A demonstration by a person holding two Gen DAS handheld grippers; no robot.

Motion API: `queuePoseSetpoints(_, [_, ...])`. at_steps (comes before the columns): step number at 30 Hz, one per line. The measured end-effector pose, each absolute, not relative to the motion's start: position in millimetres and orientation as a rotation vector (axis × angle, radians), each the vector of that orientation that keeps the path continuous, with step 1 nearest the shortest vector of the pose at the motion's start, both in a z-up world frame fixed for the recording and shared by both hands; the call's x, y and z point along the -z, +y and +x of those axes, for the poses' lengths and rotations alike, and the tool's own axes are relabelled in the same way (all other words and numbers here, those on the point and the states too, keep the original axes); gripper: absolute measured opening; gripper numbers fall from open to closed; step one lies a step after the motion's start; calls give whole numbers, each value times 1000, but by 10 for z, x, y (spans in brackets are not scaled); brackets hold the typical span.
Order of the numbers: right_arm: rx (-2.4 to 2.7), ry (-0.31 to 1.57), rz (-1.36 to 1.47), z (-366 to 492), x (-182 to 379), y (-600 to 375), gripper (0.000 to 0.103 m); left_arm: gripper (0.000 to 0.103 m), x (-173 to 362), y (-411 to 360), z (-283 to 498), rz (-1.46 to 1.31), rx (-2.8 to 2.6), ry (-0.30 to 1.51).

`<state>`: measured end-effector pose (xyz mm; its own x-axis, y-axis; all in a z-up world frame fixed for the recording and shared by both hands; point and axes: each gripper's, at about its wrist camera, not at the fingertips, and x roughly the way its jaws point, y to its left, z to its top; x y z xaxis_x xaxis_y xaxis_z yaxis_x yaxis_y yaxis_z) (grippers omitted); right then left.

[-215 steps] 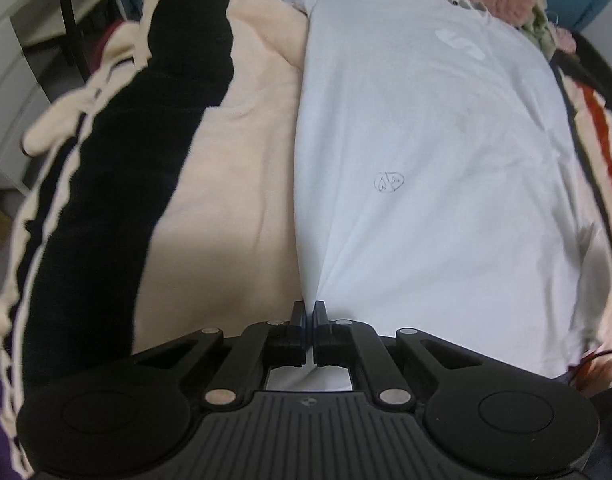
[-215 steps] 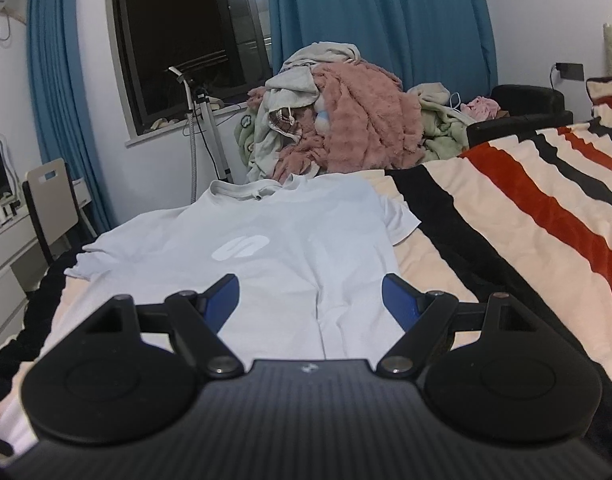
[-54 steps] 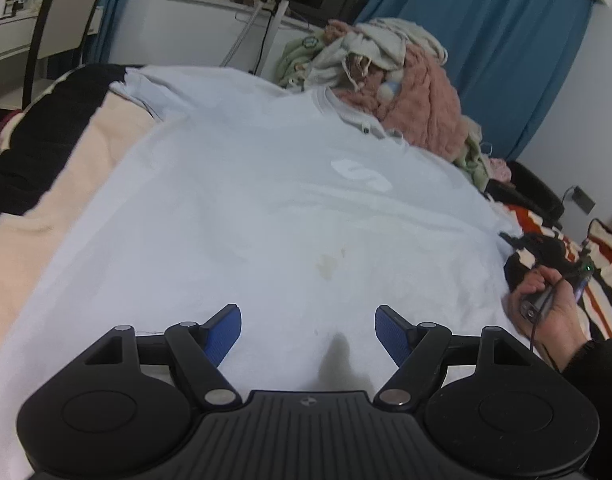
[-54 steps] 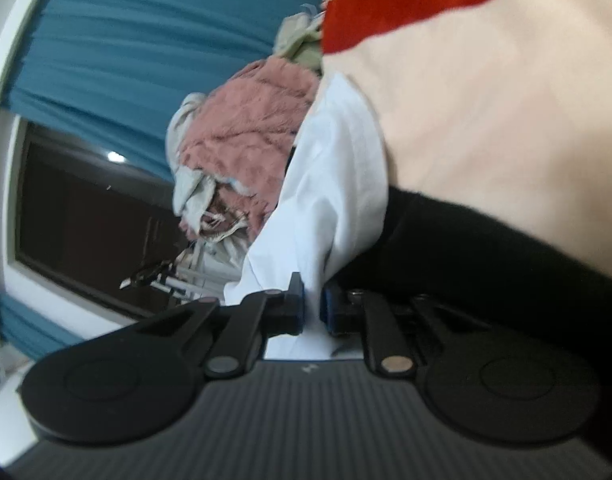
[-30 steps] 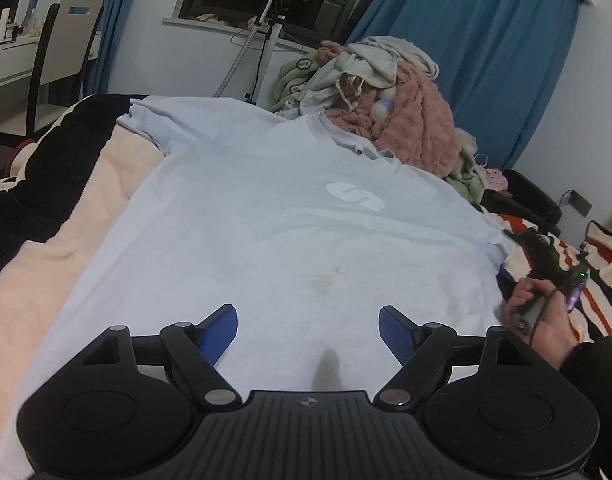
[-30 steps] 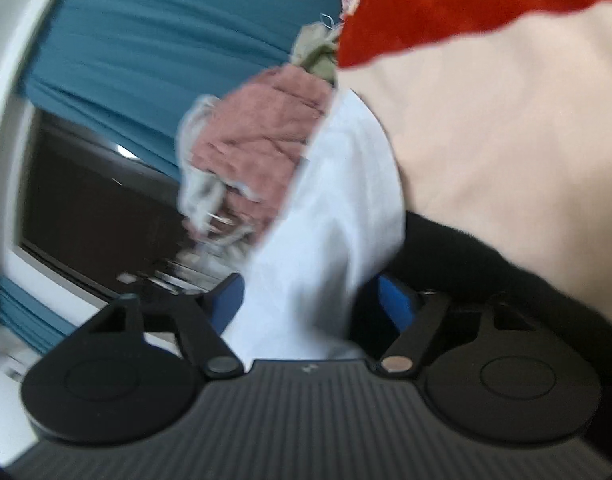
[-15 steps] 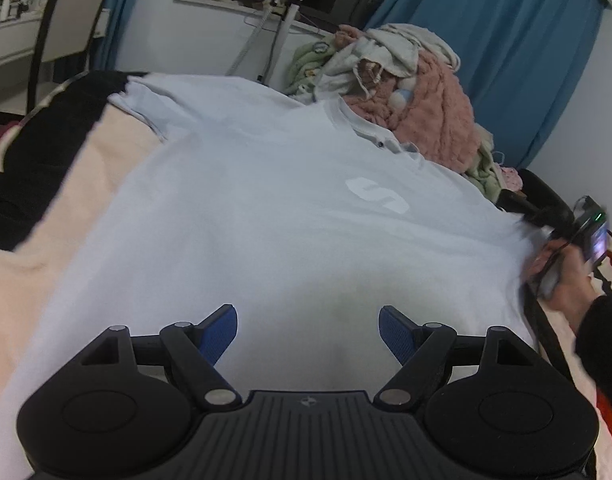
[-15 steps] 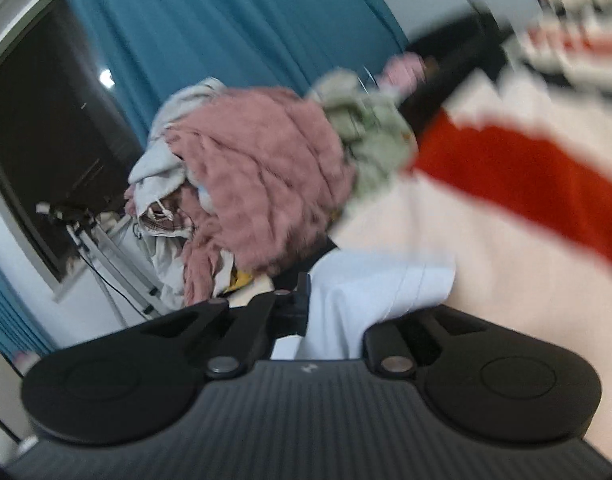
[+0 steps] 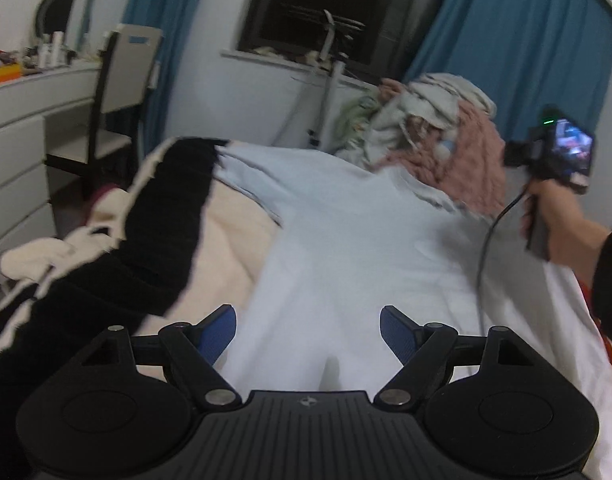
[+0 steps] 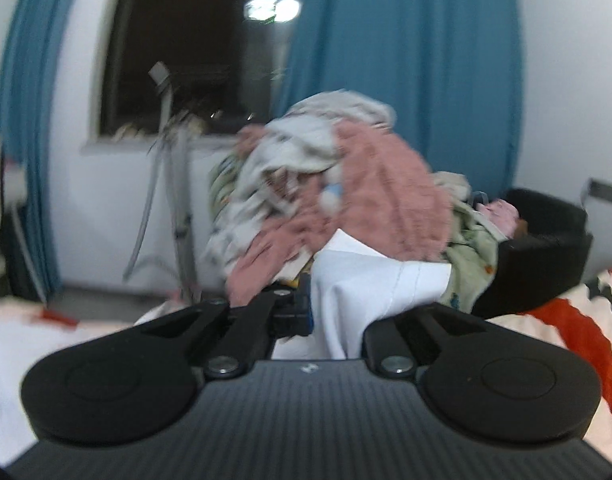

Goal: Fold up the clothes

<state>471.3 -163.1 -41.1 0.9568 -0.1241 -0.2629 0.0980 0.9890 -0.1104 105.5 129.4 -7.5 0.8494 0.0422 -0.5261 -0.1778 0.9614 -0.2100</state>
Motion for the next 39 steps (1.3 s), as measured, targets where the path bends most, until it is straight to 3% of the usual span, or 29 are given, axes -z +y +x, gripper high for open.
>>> queuePoseSetpoints(6, [44, 363, -189, 5041, 1040, -791, 7, 81, 260, 1299, 1237, -192, -137, 544])
queuePoseSetpoints(9, [10, 430, -154, 5147, 1218, -721, 12, 81, 393, 1277, 1371, -173, -127, 569])
queuePoseSetpoints(10, [-10, 456, -133, 5179, 1248, -723, 30, 81, 429, 1281, 1408, -175, -122, 575])
queuePoseSetpoints(11, [-29, 482, -112, 5212, 1278, -725, 56, 81, 461, 1286, 1445, -179, -119, 581])
queuePoseSetpoints(13, [-71, 488, -67, 5140, 1254, -758, 79, 81, 517, 1294, 1510, -186, -114, 593])
queuePoseSetpoints(19, [-160, 436, 70, 4489, 823, -946, 79, 81, 558, 1253, 1547, -183, -101, 597])
queuePoseSetpoints(27, [-198, 365, 118, 2768, 125, -1476, 79, 81, 376, 1128, 1334, -173, -100, 565])
queuePoseSetpoints(34, [-151, 376, 234, 1145, 215, -2176, 80, 81, 219, 757, 1044, -80, -62, 559])
queuePoseSetpoints(39, [-55, 366, 355, 494, 352, -2789, 80, 81, 189, 472, 747, -71, 47, 597])
